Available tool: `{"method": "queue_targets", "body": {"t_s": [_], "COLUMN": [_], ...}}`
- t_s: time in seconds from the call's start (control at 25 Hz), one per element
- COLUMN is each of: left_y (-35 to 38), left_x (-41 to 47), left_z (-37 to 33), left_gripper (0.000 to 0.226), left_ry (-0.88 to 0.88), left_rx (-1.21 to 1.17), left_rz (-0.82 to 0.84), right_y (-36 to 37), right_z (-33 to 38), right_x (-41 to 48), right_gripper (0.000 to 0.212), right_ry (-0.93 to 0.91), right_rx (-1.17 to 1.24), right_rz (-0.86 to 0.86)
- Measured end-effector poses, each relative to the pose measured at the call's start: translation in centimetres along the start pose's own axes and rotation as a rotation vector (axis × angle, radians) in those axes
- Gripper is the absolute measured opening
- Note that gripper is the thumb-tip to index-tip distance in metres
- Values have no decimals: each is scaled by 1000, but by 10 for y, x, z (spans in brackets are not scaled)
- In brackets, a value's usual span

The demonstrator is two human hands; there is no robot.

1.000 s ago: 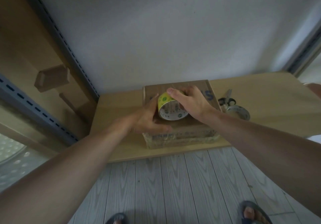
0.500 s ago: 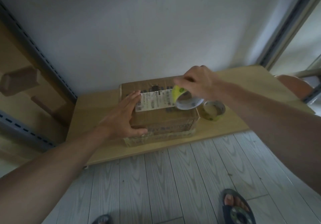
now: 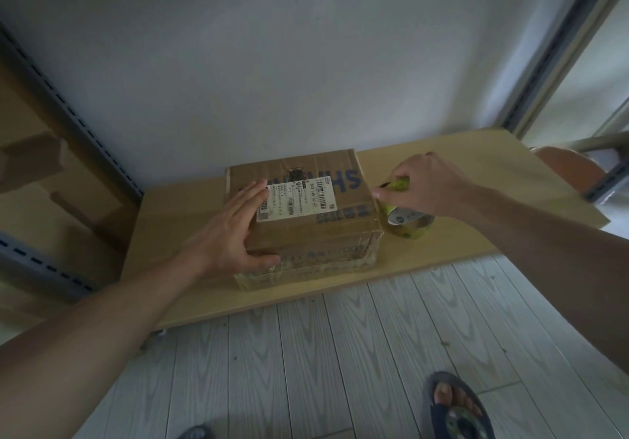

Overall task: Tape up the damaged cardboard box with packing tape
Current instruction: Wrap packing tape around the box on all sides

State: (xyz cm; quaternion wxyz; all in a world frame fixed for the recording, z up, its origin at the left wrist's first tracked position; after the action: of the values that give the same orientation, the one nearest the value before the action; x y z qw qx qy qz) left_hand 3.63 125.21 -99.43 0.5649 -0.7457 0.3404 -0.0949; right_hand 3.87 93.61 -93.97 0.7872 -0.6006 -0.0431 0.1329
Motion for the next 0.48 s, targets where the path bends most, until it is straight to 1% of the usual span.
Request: {"method": "queue_targets", "body": {"t_s": [0.2,0.24,0.32,0.4,0.44,0.48], "left_y": [1,1,0,3,3,2], "left_x": [0,-1,-2,1,3,4], "left_z": [-2,-2,-3,2,7,14], "left_gripper": [134,135,133,120,108,97], "left_ry": [8,4,9,-8,-42,-116], "left_rx": [4,4,17,-22,-122,-315], "left_rz": [12,19,34,-17,-89,-165], "right_y": [14,15,23,33,37,41], "right_z": [-10,-11,-11,-10,-10,-9], "right_x": [3,3,0,-6,-9,-11], "right_gripper": [75,73,60,47,42,38], "right_ry": [27,42,70,88,102,117], "right_rx": [-5,1,54,190,277,346], "right_rz": [8,21,60,77,71,57]}}
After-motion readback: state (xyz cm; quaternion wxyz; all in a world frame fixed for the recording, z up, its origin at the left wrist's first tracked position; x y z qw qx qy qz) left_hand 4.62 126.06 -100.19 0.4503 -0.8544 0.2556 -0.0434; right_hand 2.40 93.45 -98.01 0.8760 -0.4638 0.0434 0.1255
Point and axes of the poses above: each hand's wrist, its own x-axis towards the middle knuckle, its own y-axis out of the palm, z = x × y, the point moved 6 cm from there along x, towards the middle knuckle, and after that the axes turned 14 degrees about z, right-handed, at the moved point
